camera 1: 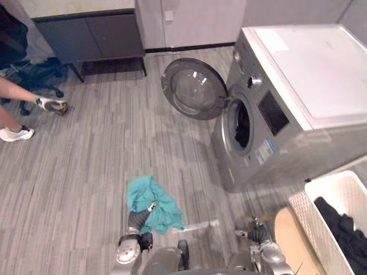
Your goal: Pick up the laundry basket with both hands and put the clothes into the washing machine.
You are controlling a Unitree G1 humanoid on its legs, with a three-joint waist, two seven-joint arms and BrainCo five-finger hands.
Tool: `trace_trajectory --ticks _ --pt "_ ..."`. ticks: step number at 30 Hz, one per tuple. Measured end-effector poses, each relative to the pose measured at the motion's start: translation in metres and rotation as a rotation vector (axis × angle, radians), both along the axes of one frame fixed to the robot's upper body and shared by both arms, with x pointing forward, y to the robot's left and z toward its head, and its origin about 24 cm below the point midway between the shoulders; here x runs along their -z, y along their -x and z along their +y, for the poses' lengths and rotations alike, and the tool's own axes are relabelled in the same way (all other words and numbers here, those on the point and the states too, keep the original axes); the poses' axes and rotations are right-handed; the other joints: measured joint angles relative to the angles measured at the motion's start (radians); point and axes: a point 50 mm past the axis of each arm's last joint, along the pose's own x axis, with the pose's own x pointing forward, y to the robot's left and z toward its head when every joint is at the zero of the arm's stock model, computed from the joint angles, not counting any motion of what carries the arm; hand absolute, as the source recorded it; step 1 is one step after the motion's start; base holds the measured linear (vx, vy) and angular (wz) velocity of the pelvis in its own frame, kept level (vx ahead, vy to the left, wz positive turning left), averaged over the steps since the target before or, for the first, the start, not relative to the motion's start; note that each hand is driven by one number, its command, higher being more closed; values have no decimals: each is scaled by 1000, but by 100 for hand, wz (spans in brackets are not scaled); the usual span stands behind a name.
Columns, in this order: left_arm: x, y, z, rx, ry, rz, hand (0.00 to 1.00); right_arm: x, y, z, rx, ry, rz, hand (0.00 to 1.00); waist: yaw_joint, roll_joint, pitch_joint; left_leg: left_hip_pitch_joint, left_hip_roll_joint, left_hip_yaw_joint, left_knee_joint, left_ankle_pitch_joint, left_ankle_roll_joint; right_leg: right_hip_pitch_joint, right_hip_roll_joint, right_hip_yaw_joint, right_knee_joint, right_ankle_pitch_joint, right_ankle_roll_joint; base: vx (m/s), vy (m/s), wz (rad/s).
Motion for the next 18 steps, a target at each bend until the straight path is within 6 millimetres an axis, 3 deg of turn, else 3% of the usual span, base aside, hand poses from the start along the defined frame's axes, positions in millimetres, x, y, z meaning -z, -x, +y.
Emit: trace_trajectory --ticks 2,4,5,6,7,8,9,10,11,12,13,14,16,18 --pt "-4 -9 -3 38 -10 -24 100 -1 -2 0 -1 0 -7 0 -18 -5 9 66 -20 -46 -44 -4 -6 -106 52 3 -133 0 17 503 59 82" --pt "-8 -15 -8 58 -8 -45 100 -6 -8 -2 -1 4 -43 0 -29 -3 20 120 -24 -83 -70 -11 -19 -158 103 -4 -330 54 29 516 0 90" --pt "-9 -17 -11 73 -6 -50 100 -8 -11 -1 -2 3 -57 0 -40 -3 21 155 -28 -107 -85 -23 -39 -180 127 -3 -437 123 11 533 -49 112" --pt "-8 -16 -15 96 -13 -44 100 -9 -10 1 -9 0 -62 0 -45 -11 18 200 -34 -130 -83 -51 -83 -183 138 -5 -492 211 -38 654 -79 109" --pt "-7 -15 -15 100 -17 -42 100 -8 -9 1 -12 0 -60 0 -45 -16 15 209 -39 -131 -79 -56 -92 -181 138 -8 -495 229 -49 603 -140 124" --pt "-3 -10 -20 128 -20 -21 100 -6 -2 3 -19 -6 -44 0 -60 -34 3 206 -52 -133 -1 -79 -127 -171 132 -6 -478 323 -136 605 -162 79" --pt "-1 -7 -24 126 -3 -9 100 -9 -8 0 -25 3 -64 0 -59 -1 1 151 -18 -102 144 -83 -149 -148 146 -36 -469 299 -125 603 -173 70" --pt "-1 -6 -27 130 5 -7 100 -11 -12 1 -31 2 -77 0 -56 7 3 111 -3 -70 247 -72 -168 -125 162 -32 -491 279 -128 578 -133 -16" --pt "1 -4 -28 127 17 -1 100 -15 -20 5 -57 -1 -101 0 -38 29 6 13 71 3 482 -6 -196 -67 217 -21 -547 266 -144 568 -99 -62" --pt "1 -4 -28 134 22 1 100 -17 -24 11 -74 -10 -123 0 -28 34 16 -36 140 46 635 0 -172 -2 264 -5 -584 252 -163 560 -68 -77" --pt "1 -4 -28 137 21 2 100 -17 -25 14 -73 -18 -130 0 -25 28 22 -51 165 66 680 -15 -147 31 277 3 -597 243 -167 529 -50 -74" --pt "-1 -7 -33 157 27 -8 100 -17 -25 19 -63 -33 -136 0 -15 3 35 -86 182 89 711 -44 -120 90 284 38 -617 222 -163 398 -34 -55" --pt "-4 -13 -43 183 51 -30 100 -18 -26 18 -52 -36 -142 0 -11 -13 41 -138 181 90 653 -64 -110 137 284 96 -653 217 -156 424 2 -89" --pt "-8 -19 -51 214 62 -51 100 -19 -28 18 -44 -36 -147 0 0 -12 44 -204 151 -3 466 -79 -130 171 284 197 -676 217 -142 435 112 -134"
